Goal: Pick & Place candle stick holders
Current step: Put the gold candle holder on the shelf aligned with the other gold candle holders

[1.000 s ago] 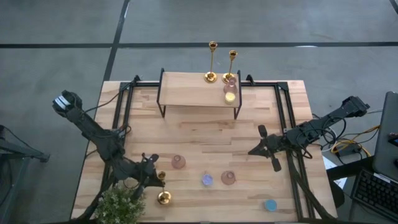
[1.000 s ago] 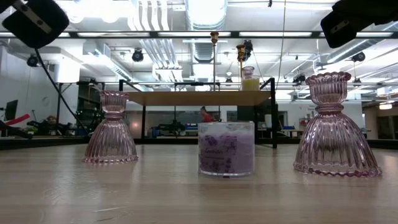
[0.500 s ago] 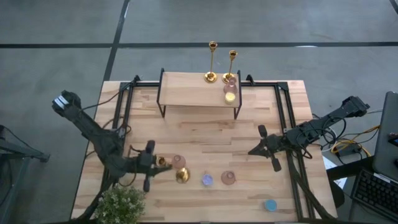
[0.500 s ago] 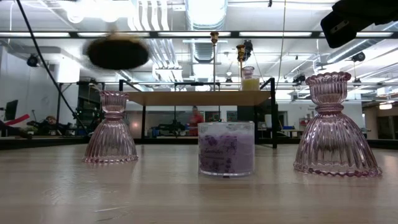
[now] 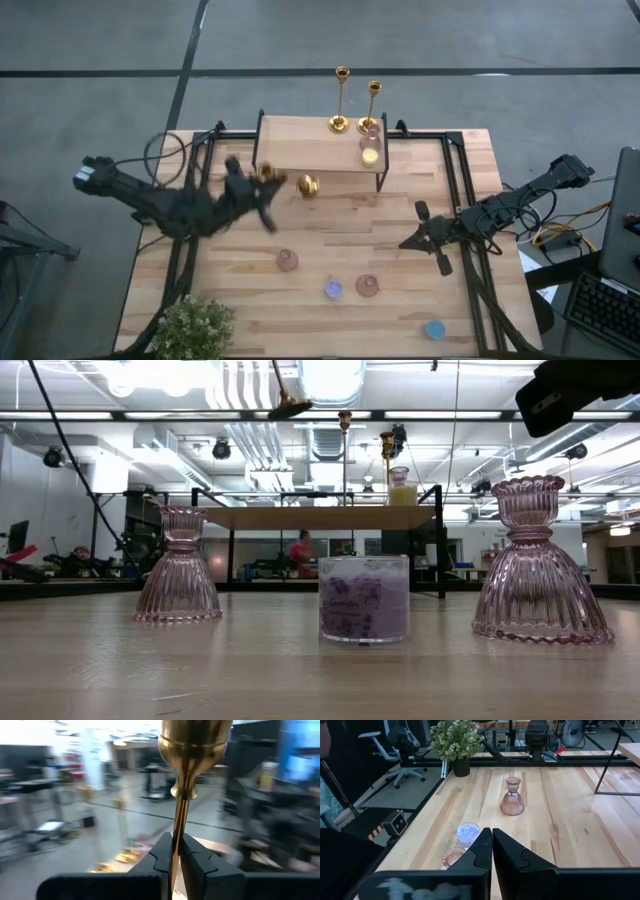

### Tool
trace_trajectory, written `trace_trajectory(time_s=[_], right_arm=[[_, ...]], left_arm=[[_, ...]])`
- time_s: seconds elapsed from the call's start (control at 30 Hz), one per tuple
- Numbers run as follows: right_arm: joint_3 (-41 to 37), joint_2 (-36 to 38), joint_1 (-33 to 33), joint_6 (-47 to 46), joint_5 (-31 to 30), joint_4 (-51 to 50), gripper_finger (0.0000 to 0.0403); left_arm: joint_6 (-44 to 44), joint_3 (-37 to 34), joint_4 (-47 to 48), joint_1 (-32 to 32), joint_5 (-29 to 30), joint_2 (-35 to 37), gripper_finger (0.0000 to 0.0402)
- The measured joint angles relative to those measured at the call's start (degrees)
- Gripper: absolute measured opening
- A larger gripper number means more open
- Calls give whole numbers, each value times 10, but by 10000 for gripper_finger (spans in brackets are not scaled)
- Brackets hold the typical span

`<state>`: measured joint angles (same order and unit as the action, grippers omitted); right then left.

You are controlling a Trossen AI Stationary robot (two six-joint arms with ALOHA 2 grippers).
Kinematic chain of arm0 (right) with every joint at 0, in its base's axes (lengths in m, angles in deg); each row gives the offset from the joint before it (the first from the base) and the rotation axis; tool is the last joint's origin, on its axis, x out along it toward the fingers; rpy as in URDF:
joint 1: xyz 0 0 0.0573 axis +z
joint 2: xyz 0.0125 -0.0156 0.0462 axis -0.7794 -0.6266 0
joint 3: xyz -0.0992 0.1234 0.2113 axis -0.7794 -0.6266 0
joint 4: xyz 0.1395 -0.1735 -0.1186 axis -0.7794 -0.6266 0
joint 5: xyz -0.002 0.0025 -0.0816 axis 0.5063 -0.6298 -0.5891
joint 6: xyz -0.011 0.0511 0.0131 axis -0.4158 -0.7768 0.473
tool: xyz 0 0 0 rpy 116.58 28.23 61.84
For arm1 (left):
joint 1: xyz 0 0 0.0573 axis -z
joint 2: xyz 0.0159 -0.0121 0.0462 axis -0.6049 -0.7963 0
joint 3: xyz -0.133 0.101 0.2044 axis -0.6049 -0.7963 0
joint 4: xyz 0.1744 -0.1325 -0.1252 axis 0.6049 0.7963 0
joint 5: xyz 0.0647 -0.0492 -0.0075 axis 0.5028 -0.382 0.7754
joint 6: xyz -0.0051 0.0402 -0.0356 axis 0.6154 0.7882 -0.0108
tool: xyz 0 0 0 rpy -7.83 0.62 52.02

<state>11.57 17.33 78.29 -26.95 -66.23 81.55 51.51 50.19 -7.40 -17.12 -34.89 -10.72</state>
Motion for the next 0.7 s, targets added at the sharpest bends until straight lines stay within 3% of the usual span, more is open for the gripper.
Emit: trace_trajectory(time_s=[0.23, 0.43, 0.57, 0.7], right_arm=[[0, 0, 0, 0, 0, 0, 8], [0, 0, 0, 0, 0, 0, 8], [0, 0, 0, 0, 0, 0, 8], [0, 0, 0, 0, 0, 0, 8]], left_arm=[[-27, 41, 29, -190, -34, 0, 26], [-131, 44, 42, -378, -209, -7, 23], [-191, 44, 71, -469, -266, -30, 24], [-209, 59, 103, -517, -320, -64, 25]])
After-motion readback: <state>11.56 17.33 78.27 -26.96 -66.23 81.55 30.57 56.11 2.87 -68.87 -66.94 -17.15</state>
